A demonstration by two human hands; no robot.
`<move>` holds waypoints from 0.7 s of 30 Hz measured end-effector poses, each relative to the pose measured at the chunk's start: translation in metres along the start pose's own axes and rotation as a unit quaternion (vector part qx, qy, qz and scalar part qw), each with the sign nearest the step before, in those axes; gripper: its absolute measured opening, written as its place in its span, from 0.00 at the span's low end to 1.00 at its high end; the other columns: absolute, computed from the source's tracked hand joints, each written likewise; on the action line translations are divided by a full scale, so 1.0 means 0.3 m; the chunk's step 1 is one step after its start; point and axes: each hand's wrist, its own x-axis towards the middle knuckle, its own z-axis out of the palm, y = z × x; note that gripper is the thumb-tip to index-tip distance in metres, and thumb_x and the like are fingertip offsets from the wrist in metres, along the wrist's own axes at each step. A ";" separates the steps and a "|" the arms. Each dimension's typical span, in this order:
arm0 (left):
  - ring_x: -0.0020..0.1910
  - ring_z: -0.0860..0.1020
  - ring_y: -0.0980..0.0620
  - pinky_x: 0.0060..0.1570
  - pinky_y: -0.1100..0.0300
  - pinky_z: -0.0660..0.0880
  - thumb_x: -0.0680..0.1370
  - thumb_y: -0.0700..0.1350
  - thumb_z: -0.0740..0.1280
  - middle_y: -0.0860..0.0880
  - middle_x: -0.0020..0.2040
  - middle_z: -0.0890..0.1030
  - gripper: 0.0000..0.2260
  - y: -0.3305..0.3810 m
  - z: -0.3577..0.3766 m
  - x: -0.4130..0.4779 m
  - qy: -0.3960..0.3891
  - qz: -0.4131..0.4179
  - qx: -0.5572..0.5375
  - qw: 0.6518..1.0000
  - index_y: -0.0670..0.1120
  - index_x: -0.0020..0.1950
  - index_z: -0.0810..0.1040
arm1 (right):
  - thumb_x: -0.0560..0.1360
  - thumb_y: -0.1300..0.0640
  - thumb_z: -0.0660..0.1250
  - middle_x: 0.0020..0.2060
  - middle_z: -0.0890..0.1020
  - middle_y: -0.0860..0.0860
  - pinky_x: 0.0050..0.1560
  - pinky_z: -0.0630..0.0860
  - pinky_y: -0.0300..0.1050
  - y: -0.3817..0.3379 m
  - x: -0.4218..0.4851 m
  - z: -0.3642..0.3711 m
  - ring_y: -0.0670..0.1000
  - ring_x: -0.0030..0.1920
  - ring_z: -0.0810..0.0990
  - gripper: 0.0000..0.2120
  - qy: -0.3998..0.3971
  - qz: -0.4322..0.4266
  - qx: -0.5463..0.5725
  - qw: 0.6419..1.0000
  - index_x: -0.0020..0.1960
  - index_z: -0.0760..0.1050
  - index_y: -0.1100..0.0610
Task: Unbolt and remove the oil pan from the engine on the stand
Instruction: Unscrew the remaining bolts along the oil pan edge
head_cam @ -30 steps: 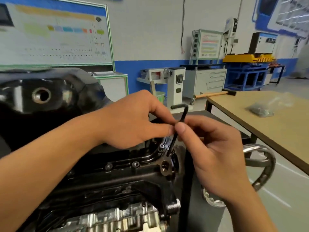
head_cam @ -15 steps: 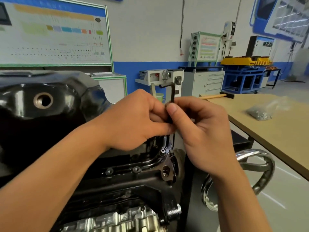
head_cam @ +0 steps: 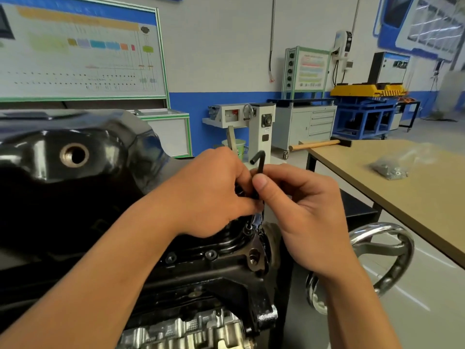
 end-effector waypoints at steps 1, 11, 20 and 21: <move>0.34 0.79 0.51 0.37 0.59 0.75 0.72 0.48 0.75 0.48 0.32 0.82 0.06 -0.003 0.002 0.000 0.000 0.001 0.004 1.000 0.50 0.36 0.84 | 0.76 0.62 0.71 0.41 0.86 0.56 0.48 0.83 0.53 -0.003 0.000 0.008 0.58 0.44 0.85 0.06 0.007 -0.002 -0.003 1.000 0.51 0.85 0.60; 0.38 0.81 0.53 0.40 0.49 0.78 0.71 0.48 0.75 0.50 0.35 0.84 0.03 0.001 0.020 -0.004 0.043 0.008 -0.007 0.999 0.50 0.43 0.85 | 0.75 0.60 0.73 0.36 0.83 0.53 0.40 0.79 0.45 -0.001 -0.012 0.047 0.54 0.38 0.82 0.02 0.083 -0.033 -0.061 0.994 0.46 0.84 0.58; 0.39 0.82 0.46 0.44 0.45 0.79 0.72 0.45 0.75 0.47 0.37 0.84 0.01 0.013 -0.003 -0.007 0.026 -0.002 -0.055 0.998 0.50 0.40 0.86 | 0.76 0.57 0.73 0.35 0.80 0.51 0.38 0.72 0.37 -0.017 -0.023 0.039 0.50 0.37 0.77 0.02 0.061 -0.059 -0.108 0.991 0.48 0.84 0.54; 0.38 0.81 0.48 0.43 0.47 0.79 0.72 0.46 0.76 0.48 0.36 0.84 0.02 0.015 0.002 -0.006 0.044 -0.006 -0.046 0.998 0.50 0.39 0.85 | 0.74 0.57 0.75 0.34 0.80 0.51 0.37 0.73 0.38 -0.014 -0.024 0.042 0.50 0.35 0.77 0.02 0.092 -0.054 -0.088 0.990 0.45 0.84 0.55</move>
